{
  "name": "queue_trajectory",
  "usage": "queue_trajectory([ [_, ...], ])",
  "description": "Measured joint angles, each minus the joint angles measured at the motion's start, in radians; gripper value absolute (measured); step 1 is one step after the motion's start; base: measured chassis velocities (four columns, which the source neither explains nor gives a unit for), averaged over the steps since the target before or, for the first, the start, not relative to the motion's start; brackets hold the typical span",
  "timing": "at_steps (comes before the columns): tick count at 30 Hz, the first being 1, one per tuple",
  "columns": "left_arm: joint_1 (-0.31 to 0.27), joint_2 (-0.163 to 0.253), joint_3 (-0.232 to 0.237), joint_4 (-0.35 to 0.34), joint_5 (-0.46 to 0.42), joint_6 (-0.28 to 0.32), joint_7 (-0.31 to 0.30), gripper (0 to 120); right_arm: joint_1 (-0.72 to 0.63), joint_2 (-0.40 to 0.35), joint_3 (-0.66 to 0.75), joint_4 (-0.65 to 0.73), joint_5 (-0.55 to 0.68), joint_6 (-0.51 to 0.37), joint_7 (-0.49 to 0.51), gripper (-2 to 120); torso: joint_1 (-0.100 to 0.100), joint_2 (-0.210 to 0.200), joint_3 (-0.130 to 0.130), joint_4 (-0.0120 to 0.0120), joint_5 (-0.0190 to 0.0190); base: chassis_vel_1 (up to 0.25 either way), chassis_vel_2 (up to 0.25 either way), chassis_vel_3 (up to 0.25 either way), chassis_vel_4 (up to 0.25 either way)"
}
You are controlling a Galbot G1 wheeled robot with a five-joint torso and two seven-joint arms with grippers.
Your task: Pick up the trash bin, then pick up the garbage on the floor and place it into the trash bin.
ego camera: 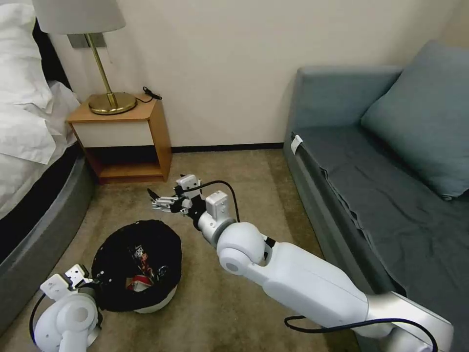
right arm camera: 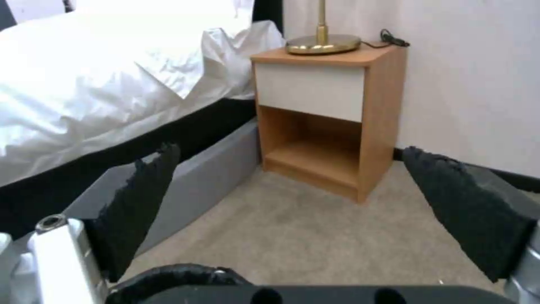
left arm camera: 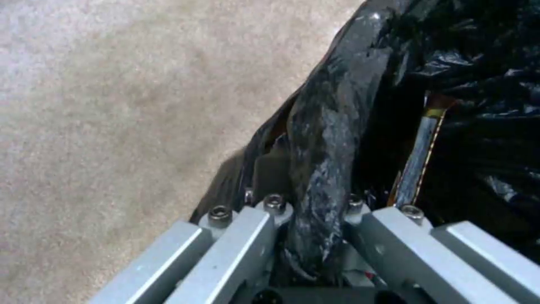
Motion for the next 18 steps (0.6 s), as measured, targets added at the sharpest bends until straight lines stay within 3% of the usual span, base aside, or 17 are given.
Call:
queue_trajectory([
  [9, -0.006, -0.005, 0.003, 0.023, 0.016, -0.009, 0.008, 1, -0.020, -0.008, 0.010, 0.002, -0.018, 0.008, -0.003, 100, 0.000, 0.000, 0.000, 0.0002, 0.0003, 0.000, 0.000, 0.000, 0.000],
  [18, 0.003, -0.003, 0.001, 0.012, 0.130, -0.055, 0.113, 32, -0.039, -0.014, 0.020, -0.002, -0.034, 0.015, -0.007, 100, 0.000, 0.000, 0.000, -0.0003, -0.0012, 0.000, 0.000, 0.000, 0.000],
])
